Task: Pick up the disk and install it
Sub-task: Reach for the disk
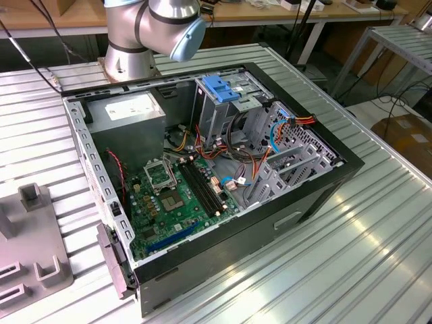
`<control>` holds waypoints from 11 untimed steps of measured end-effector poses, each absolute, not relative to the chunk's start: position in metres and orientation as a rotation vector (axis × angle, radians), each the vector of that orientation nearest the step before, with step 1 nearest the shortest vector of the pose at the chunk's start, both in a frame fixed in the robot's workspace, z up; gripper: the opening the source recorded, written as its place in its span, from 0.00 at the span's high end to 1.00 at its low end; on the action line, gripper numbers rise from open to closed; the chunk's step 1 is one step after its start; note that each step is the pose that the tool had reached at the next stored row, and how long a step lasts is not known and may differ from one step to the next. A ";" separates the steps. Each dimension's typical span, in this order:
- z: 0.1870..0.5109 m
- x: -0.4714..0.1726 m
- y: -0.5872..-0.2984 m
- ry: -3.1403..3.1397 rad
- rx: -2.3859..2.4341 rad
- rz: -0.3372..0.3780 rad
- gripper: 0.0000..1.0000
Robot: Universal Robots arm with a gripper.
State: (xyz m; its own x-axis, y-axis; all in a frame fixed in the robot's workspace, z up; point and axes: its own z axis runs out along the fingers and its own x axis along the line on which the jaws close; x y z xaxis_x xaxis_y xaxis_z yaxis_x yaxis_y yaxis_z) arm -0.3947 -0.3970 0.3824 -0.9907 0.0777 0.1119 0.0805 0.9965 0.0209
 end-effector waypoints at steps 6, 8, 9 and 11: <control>0.378 -0.413 -0.389 -3.047 -0.123 0.003 0.90; 0.377 -0.418 -0.386 -3.050 -0.124 0.011 0.90; 0.376 -0.423 -0.384 -3.055 -0.124 0.015 0.90; 0.375 -0.428 -0.383 -3.064 -0.125 0.021 0.90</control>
State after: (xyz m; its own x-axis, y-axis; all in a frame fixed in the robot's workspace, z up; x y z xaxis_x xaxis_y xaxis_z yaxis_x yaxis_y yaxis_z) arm -0.4281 -0.3831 0.3749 -0.9939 0.0816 0.0747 0.0806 0.9966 -0.0169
